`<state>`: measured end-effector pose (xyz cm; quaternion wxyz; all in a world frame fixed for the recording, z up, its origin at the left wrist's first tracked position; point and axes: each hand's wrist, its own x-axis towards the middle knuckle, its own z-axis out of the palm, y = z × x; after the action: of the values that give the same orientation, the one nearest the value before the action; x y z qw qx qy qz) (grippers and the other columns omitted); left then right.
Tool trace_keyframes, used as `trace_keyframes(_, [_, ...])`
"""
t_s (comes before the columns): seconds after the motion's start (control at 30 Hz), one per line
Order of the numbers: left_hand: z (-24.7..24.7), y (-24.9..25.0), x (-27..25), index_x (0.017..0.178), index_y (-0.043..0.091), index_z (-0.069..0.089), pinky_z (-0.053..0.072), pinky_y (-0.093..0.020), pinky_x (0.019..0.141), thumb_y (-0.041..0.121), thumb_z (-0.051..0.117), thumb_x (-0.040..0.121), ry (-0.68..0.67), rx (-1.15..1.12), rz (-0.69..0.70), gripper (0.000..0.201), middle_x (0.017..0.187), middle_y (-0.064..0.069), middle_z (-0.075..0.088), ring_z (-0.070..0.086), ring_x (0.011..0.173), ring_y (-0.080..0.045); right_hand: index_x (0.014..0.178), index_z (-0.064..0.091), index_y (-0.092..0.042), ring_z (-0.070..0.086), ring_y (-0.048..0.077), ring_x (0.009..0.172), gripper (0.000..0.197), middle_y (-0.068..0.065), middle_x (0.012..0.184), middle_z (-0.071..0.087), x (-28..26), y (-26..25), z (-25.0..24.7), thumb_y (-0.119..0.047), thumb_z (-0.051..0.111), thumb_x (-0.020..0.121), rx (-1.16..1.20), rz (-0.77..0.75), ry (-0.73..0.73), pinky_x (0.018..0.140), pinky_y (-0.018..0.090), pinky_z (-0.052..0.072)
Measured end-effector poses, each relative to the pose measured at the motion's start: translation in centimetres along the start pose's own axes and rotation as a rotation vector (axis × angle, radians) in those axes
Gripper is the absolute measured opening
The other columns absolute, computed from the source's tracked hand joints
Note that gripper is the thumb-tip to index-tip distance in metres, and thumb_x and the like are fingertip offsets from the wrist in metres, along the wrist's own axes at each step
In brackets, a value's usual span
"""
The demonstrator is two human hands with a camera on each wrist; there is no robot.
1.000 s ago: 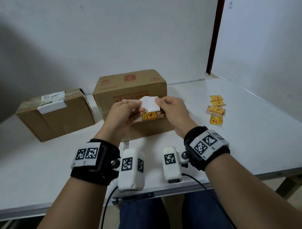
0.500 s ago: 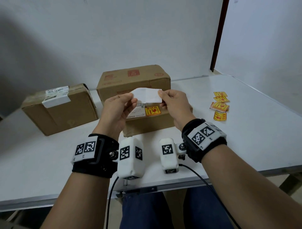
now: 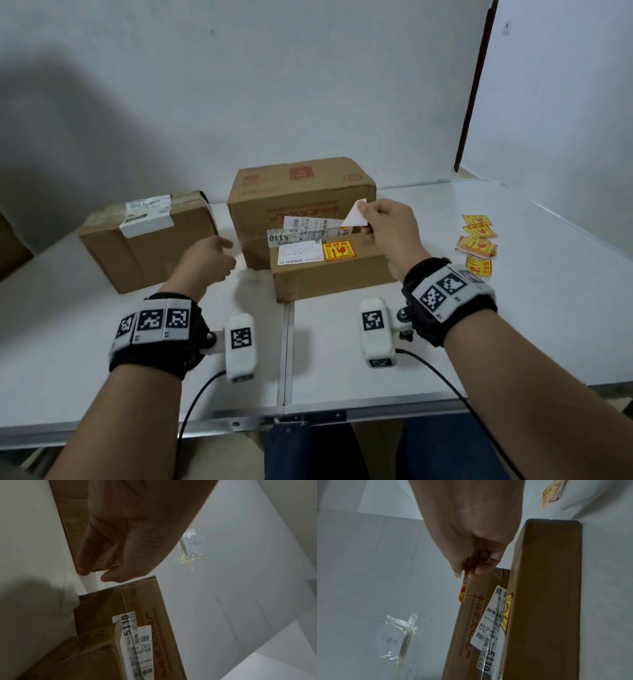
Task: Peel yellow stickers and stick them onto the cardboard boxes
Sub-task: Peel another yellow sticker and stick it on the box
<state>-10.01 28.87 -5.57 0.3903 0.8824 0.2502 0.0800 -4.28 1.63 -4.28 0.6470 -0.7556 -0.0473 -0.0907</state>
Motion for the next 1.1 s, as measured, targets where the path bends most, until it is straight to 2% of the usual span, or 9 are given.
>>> trace_keyframes(0.07, [-0.5,0.8,-0.8,0.12,0.009,0.059,0.057,-0.041,0.079,0.002,0.054,0.085,0.034,0.144,0.057,0.036,0.101,-0.014,0.066,0.066,0.087,-0.027,0.068,0.061,-0.022,0.057,0.014,0.066,0.029,-0.002,0.065,0.062,0.1,-0.4,-0.1,-0.033,0.057,0.094,0.002,-0.024,-0.008,0.075,0.041,0.053])
trace_keyframes(0.17, [-1.1,3.6,-2.7,0.103,0.017,0.066,0.05,-0.032,0.076,0.01,0.053,0.089,0.293,0.15,0.262,0.02,0.101,-0.004,0.069,0.063,0.087,-0.02,0.071,0.062,-0.025,0.061,0.012,0.066,0.026,-0.004,0.069,0.066,0.0,-1.0,0.1,-0.038,0.058,0.093,-0.063,-0.093,-0.027,0.07,0.036,0.052])
trace_keyframes(0.27, [0.1,7.7,-4.7,0.095,0.013,0.07,0.054,-0.029,0.076,0.012,0.059,0.092,0.024,-0.275,0.404,0.012,0.096,-0.004,0.072,0.068,0.084,-0.017,0.078,0.066,-0.019,0.066,0.015,0.068,0.024,-0.002,0.076,0.069,-0.3,-1.7,0.5,-0.038,0.06,0.092,-0.173,-0.195,-0.057,0.068,0.033,0.055])
trace_keyframes(0.33, [1.5,9.9,-5.6,0.097,0.01,0.072,0.056,-0.028,0.081,0.014,0.06,0.093,-0.252,-0.44,0.394,0.013,0.097,-0.009,0.074,0.07,0.088,-0.018,0.082,0.068,-0.015,0.066,0.016,0.07,0.025,0.0,0.077,0.069,-0.5,-2.4,0.5,-0.037,0.061,0.092,-0.228,-0.277,-0.063,0.07,0.032,0.056])
trace_keyframes(0.4, [2.8,11.3,-5.9,0.098,0.006,0.073,0.056,-0.026,0.082,0.017,0.06,0.094,-0.333,-0.497,0.381,0.018,0.094,-0.009,0.075,0.071,0.09,-0.018,0.082,0.068,-0.014,0.063,0.015,0.07,0.024,-0.001,0.076,0.067,-0.5,-3.0,0.2,-0.035,0.061,0.091,-0.303,-0.369,-0.052,0.068,0.032,0.054])
trace_keyframes(0.63, [4.4,12.2,-5.9,0.097,-0.002,0.072,0.058,-0.027,0.079,0.03,0.06,0.094,-0.358,-0.643,0.31,0.034,0.087,-0.013,0.072,0.07,0.082,-0.019,0.092,0.067,-0.021,0.064,0.011,0.074,0.022,-0.005,0.081,0.066,-0.4,-3.7,-1.1,-0.041,0.056,0.092,-0.497,-0.443,-0.144,0.068,0.028,0.053])
trace_keyframes(0.8, [4.4,12.6,-5.9,0.098,-0.004,0.071,0.058,-0.025,0.079,0.034,0.066,0.089,-0.352,-0.647,0.282,0.04,0.089,-0.011,0.075,0.071,0.084,-0.016,0.087,0.065,-0.024,0.05,0.007,0.068,0.025,-0.002,0.084,0.059,-0.7,-3.7,-1.1,-0.046,0.054,0.091,-0.567,-0.532,-0.251,0.057,0.021,0.034])
trace_keyframes(0.97, [4.3,12.8,-5.4,0.098,-0.007,0.069,0.059,-0.029,0.081,0.017,0.064,0.089,-0.286,-0.649,0.239,0.025,0.095,-0.018,0.073,0.069,0.084,-0.021,0.122,0.064,-0.024,0.053,0.012,0.086,0.038,0.001,0.102,0.056,-0.9,-3.8,-0.9,-0.045,0.044,0.097,-0.587,-0.514,-0.343,0.07,0.021,0.038])
trace_keyframes(1.1, [4.0,13.0,-5.6,0.081,0.0,0.064,0.06,-0.025,0.072,0.007,0.053,0.09,-0.285,-0.631,0.231,0.016,0.081,-0.014,0.065,0.065,0.076,-0.02,0.117,0.067,-0.021,0.05,0.013,0.103,0.031,0.003,0.12,0.05,-0.4,-3.9,-1.3,-0.029,0.04,0.102,-0.438,-0.389,-0.347,0.081,0.018,0.039])
